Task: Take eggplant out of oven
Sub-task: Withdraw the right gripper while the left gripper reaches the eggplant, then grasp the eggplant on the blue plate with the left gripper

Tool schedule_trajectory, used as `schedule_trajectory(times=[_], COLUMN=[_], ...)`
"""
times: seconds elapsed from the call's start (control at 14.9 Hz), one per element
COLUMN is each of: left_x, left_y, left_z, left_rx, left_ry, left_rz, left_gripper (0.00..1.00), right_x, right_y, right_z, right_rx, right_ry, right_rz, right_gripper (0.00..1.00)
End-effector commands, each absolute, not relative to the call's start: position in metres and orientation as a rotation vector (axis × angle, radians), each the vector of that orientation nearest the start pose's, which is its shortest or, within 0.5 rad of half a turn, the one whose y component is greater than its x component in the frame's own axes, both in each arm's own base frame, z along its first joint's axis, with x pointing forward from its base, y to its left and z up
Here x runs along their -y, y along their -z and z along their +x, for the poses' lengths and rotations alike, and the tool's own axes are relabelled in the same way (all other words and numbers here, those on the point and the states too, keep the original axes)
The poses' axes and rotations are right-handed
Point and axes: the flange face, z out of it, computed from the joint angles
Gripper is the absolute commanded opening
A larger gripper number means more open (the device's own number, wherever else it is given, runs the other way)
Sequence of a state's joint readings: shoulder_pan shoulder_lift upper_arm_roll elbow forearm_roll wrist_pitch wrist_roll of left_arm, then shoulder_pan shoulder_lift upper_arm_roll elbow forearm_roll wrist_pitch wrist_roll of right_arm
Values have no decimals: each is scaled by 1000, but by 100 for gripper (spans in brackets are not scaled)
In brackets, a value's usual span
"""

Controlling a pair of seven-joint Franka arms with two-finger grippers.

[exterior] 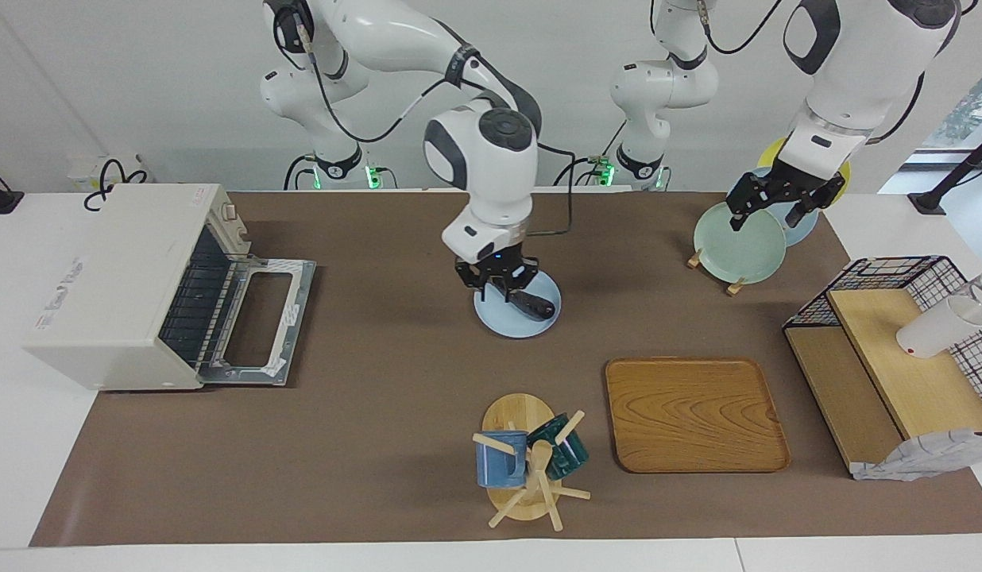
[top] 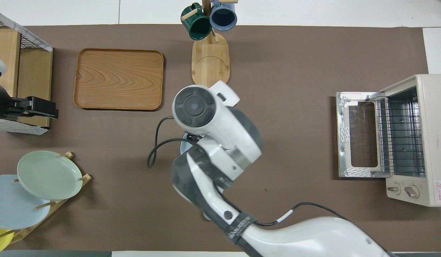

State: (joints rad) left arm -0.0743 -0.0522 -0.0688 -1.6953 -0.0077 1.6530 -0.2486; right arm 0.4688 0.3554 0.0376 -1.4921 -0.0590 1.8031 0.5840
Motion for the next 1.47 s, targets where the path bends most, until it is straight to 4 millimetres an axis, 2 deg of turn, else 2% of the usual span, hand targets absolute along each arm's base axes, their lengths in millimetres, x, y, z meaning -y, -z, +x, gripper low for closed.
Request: schedule_trajectory(times=[0.0, 0.2, 0.33, 0.54, 0.67, 0.94, 1.14, 1.27, 1.41], left_x=[141, 197, 243, 299, 337, 369, 390, 394, 392], left_y=[-577, -546, -514, -467, -433, -386, -349, -328, -319], left_z=[534, 529, 525, 514, 506, 490, 480, 478, 469], left_rx=[415, 646, 768, 973, 1110, 1242, 1303, 1314, 1289], left_ry=[15, -27, -50, -31, -19, -41, -71, -75, -75], left_rz=[-3115, -3130, -3100, -3061, -3037, -2977, -2920, -2904, -2897], left_gripper=[100, 100, 100, 100, 100, 100, 99, 97, 94], right_x=[-260, -207, -164, -127, -101, -57, -46, -46, -46], right_y=[-434, -408, -382, -344, -333, -312, -300, -301, -300], right_z=[568, 566, 560, 540, 539, 539, 536, 537, 537], right_rx=[20, -40, -77, -62, -15, 18, 18, 18, 57], right_ry=[-146, -192, -144, -98, -104, -41, -60, -58, -61], right_rz=[-3222, -3251, -3284, -3310, -3330, -3328, -3323, -3323, -3341], right_gripper=[0, 0, 0, 0, 0, 0, 0, 0, 0])
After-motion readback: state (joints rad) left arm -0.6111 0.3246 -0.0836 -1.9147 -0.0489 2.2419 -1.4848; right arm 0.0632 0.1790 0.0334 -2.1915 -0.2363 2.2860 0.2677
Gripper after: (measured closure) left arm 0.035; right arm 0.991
